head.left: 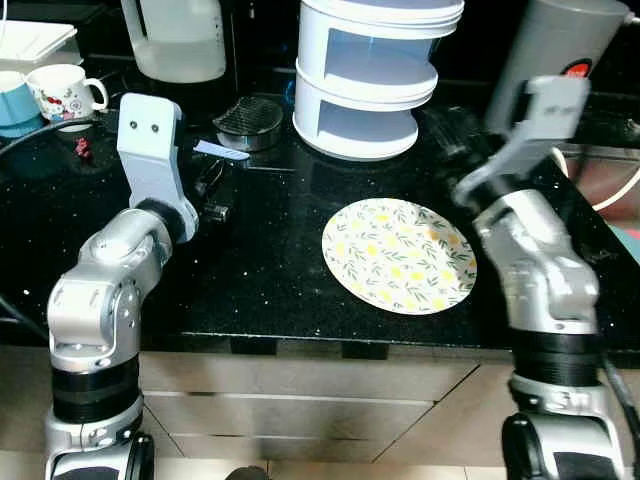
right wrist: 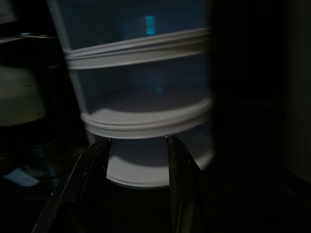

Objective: Kitchen organization

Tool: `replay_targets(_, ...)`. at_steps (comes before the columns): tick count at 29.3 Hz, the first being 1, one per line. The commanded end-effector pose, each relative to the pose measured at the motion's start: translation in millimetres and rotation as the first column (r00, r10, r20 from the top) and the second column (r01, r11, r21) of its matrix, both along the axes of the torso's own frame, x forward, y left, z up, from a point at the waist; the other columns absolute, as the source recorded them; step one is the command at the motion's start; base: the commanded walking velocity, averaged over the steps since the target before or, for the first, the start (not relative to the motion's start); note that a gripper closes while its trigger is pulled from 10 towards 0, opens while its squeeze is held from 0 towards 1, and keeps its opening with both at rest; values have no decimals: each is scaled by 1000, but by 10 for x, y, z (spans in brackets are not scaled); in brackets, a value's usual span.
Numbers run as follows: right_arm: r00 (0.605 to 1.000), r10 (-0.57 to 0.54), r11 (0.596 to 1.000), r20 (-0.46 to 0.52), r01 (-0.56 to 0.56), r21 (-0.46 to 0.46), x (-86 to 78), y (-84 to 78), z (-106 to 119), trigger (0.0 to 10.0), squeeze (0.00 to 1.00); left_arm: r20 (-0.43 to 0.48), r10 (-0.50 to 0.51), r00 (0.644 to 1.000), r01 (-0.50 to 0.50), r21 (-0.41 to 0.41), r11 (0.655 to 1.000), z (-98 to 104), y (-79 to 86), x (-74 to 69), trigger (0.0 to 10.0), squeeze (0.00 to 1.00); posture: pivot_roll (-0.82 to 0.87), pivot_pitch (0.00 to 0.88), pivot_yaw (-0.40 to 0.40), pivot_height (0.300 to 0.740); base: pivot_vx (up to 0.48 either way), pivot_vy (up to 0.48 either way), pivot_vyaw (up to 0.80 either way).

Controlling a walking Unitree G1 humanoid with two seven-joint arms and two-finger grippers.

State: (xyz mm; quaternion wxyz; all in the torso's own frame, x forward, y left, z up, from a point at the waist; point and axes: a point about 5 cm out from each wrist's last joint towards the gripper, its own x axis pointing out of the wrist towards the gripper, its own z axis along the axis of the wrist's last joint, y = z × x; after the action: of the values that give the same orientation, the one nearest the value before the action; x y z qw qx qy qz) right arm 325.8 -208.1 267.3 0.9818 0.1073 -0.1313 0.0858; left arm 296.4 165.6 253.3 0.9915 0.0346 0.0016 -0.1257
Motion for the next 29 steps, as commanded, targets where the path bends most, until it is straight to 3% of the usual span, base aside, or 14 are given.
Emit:
replay_targets(1, 998, 12, 1000, -65, -11, 9, -51, -79, -103, 10000, 0, 7, -8, 1000, 7, 43, 999, -8, -36, -21, 10000, 0, 146, 30, -66, 740, 0, 0, 0)
replay_targets(5, 987, 43, 998, -153, -35, 55, -127, -147, -256, 10000, 0, 11, -13, 1000, 12, 56, 998, 0, -39, -25, 10000, 0, 140, 33, -62, 740, 0, 0, 0)
replay_targets(7, 959, 96, 991, -266, -67, 115, -226, -197, -467, 10000, 0, 13, -12, 1000, 11, 56, 998, 19, -16, -29, 10000, 0, 137, 36, -60, 740, 0, 0, 0)
replay_targets(10, 928, 154, 981, -339, -105, 160, -309, -218, -602, 10000, 0, 12, -7, 1000, 6, 59, 998, 24, 9, -29, 10000, 0, 136, 36, -59, 740, 0, 0, 0)
replay_targets(14, 897, 118, 989, -426, -70, 127, -365, -305, -746, 10000, 0, 11, -2, 1000, 1, 64, 998, 23, 27, -34, 10000, 0, 131, 41, -57, 740, 0, 0, 0)
replay_targets(20, 874, 88, 991, -477, -29, 129, -372, -359, -823, 10000, 0, 7, 0, 1000, 0, 63, 998, 8, 27, -40, 10000, 0, 129, 40, -62, 740, 0, 0, 0)
replay_targets(28, 826, 172, 981, -536, -96, 167, -465, -297, -865, 10000, 0, 1, 4, 1000, -4, 60, 998, -10, 36, -51, 10000, 0, 124, 40, -66, 740, 0, 0, 0)
replay_targets(29, 811, 198, 979, -550, -130, 159, -495, -261, -871, 8392, 0, 0, 4, 1000, -4, 59, 998, -12, 37, -52, 10000, 0, 124, 40, -66, 740, 0, 0, 0)
